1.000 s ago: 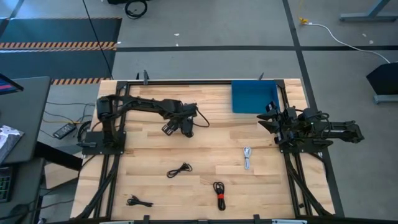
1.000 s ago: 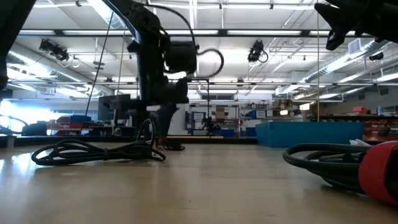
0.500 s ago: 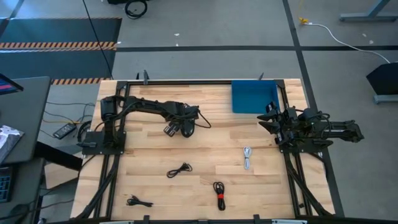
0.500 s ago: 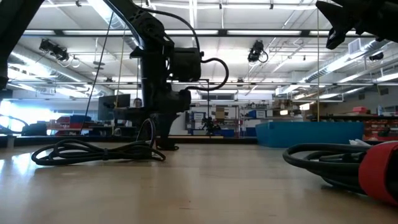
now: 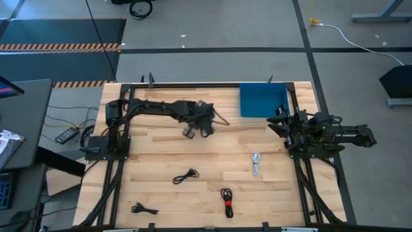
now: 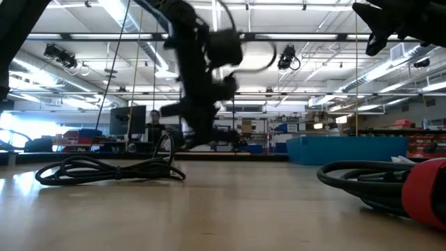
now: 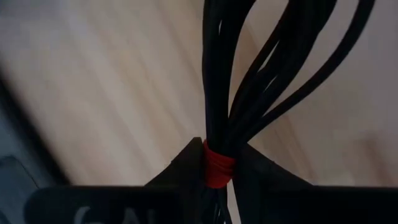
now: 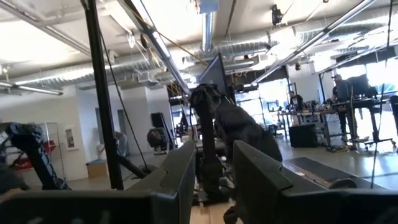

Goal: Pick and place USB-C Cables
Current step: Put the black charger cable into the blue bin

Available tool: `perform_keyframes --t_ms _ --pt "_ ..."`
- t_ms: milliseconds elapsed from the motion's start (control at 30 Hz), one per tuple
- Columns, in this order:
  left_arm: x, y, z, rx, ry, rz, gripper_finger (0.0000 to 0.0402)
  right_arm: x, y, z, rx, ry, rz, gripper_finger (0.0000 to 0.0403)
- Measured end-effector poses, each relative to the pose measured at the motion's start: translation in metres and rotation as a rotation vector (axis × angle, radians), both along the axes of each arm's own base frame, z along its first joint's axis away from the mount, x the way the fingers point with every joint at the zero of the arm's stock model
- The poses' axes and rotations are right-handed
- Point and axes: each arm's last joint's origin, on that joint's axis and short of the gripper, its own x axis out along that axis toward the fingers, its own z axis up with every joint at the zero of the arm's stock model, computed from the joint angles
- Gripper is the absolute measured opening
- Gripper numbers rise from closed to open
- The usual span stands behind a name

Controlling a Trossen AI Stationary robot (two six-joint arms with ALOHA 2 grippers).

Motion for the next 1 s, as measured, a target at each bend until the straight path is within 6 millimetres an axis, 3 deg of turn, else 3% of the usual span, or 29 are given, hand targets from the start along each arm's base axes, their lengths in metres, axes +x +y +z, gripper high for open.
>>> perform_keyframes --t_ms 267,367,500,733,1000 --pt "0.043 0.033 0.092 -0.181 -0.558 0.087 0.0063 -0.002 0.002 0.005 0.049 -0.058 0.094 0.0116" --pt "0.055 0.044 0.110 -0.262 -0.712 0.061 0.0063 -0.004 0.003 0.008 0.038 -0.086 0.111 0.0116" --pt "0.065 0.056 0.119 -0.360 -0.870 0.027 0.0062 -0.006 0.004 0.010 0.019 -0.118 0.141 0.0116" --pt "0.087 0.068 0.092 -0.452 -0.968 0.030 0.0062 -0.006 0.005 0.012 -0.003 -0.127 0.189 0.0116" --pt "0.098 0.067 0.097 -0.523 -1.142 -0.014 0.0062 -0.006 0.005 0.012 -0.018 -0.133 0.177 0.0116"
